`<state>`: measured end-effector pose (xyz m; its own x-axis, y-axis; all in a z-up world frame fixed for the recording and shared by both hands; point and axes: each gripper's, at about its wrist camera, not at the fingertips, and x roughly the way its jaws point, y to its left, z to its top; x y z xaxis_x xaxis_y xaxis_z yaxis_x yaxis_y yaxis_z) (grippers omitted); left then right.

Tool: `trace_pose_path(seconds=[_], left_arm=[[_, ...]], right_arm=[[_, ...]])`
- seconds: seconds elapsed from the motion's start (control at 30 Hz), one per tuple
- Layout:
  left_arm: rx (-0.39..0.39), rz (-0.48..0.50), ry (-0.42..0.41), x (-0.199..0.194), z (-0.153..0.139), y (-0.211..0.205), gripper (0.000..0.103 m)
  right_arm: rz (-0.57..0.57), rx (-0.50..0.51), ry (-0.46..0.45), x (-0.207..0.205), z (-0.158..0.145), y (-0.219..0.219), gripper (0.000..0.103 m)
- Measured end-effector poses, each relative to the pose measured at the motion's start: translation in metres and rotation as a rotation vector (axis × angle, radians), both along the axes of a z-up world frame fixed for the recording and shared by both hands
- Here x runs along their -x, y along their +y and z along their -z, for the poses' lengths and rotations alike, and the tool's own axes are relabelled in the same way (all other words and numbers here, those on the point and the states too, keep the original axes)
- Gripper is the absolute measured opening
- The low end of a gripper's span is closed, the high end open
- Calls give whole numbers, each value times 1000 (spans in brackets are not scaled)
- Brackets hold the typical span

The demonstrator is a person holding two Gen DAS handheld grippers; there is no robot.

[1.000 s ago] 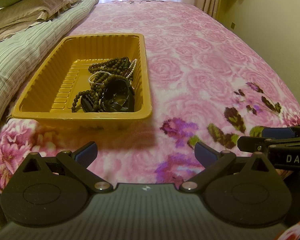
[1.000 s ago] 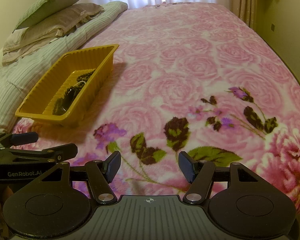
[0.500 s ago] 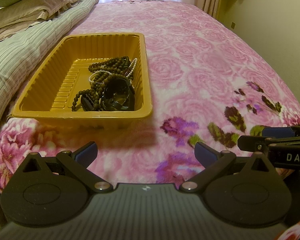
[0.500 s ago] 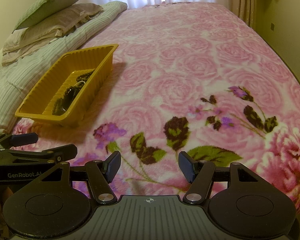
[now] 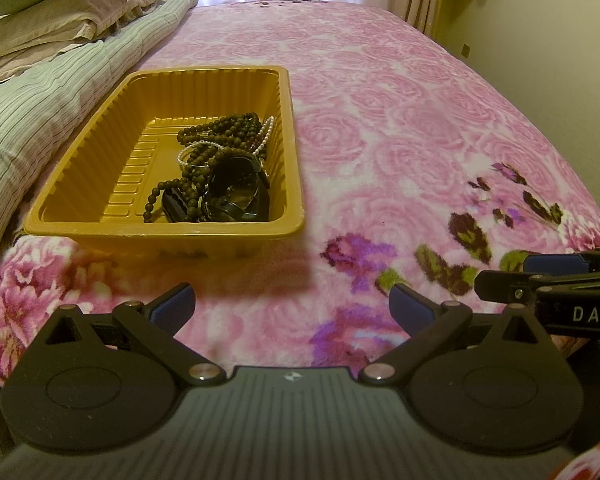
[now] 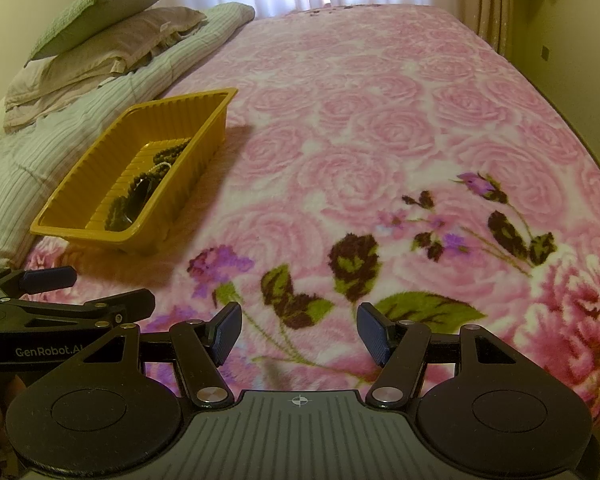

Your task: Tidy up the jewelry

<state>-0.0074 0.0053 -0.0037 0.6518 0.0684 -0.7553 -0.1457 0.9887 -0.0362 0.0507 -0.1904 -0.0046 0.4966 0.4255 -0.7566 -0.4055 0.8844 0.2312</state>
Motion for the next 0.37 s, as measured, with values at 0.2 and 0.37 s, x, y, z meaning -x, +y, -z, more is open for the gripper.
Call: trace_pose_path(seconds=[0.2,0.37], left_arm=[[4,-2,-4,2,1,0,103],[10,6,-18,4,1,0,103]], right_arm=[[0,0,0,0,0,0,64],[0,-1,0,0,0,0,64]])
